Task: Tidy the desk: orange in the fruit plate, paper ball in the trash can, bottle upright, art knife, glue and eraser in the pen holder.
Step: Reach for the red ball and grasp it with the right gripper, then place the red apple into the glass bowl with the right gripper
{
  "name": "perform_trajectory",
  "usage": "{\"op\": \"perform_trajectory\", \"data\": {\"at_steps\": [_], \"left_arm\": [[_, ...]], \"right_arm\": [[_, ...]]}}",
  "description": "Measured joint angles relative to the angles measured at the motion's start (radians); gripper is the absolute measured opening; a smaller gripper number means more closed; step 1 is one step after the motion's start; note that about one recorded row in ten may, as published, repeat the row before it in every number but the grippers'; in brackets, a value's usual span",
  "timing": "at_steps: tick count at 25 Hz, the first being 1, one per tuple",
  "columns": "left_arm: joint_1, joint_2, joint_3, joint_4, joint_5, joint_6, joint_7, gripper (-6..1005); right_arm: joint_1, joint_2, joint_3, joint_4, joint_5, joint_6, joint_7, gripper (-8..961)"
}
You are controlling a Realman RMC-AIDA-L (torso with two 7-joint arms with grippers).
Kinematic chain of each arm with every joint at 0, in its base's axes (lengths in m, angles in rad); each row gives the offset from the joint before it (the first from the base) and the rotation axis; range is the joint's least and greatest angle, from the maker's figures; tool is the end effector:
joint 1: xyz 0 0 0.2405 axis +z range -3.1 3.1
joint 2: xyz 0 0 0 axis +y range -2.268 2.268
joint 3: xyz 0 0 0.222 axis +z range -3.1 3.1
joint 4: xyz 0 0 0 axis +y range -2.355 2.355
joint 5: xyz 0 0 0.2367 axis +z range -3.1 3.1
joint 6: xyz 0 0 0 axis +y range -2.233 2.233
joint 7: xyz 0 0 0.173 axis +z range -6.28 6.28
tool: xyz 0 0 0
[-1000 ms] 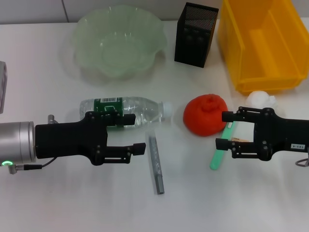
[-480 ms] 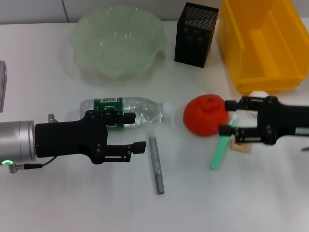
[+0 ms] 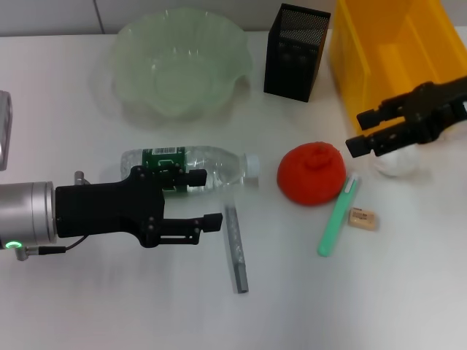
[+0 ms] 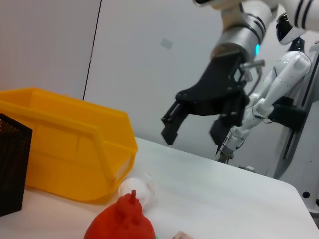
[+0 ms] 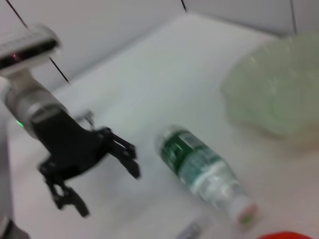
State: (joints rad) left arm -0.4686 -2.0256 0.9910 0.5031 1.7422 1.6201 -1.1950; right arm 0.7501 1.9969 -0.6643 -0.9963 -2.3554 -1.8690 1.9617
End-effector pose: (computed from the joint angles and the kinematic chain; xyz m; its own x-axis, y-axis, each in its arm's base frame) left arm -0.2379 0.3039 -0.0376 0.7964 0.2731 0.5396 0.3300 -0.9439 -0.0094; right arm 0.1790 0.3707 0.0671 0.8322 -0.5339 -0.1499 -0.5443 -0.8381 -0.0366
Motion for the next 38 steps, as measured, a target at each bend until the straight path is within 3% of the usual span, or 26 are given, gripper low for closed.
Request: {"op": "perform_trajectory", "data": {"at_steps": [3, 8, 10, 11, 15, 25, 33, 38], "left_arm": [[-0.001, -0.002, 0.000, 0.000, -0.003, -0.003, 0.000, 813], [-0.002, -0.002, 0.000, 0.000, -0.006, -0.006, 0.000, 813], [-0.006, -0.002, -0.001, 0.001, -0.007, -0.008, -0.006, 813], [-0.007, -0.002, -0.001, 0.002, -0.007, -0.009, -0.007, 812], [-0.007, -0.003, -0.004, 0.004, -0.009, -0.018, -0.010, 812], [-0.009, -0.005, -0.015, 0.001, -0.009, -0.019, -0.009, 812], [-0.009, -0.005, -0.016, 0.000, -0.009, -0.021, -0.008, 813], [-0.008, -0.005, -0.025, 0.000, -0.009, -0.022, -0.003, 813]], "right_arm": [[0.061, -0.001, -0.019, -0.002, -0.091, 0.017, 0.018, 767], [0.079, 0.017, -0.183, -0.004, -0.125, 0.138, 0.016, 767], [0.069, 0.039, -0.250, -0.004, -0.125, 0.200, -0.026, 767], [0.069, 0.039, -0.250, -0.004, -0.125, 0.200, -0.026, 767], [0.059, 0.078, -0.265, 0.005, -0.146, 0.266, -0.114, 767], [0.039, 0.085, -0.401, 0.109, -0.138, 0.464, -0.165, 756], [0.041, 0.086, -0.452, 0.128, -0.122, 0.515, -0.167, 743], [0.039, 0.086, -0.455, 0.126, -0.119, 0.516, -0.167, 593]]}}
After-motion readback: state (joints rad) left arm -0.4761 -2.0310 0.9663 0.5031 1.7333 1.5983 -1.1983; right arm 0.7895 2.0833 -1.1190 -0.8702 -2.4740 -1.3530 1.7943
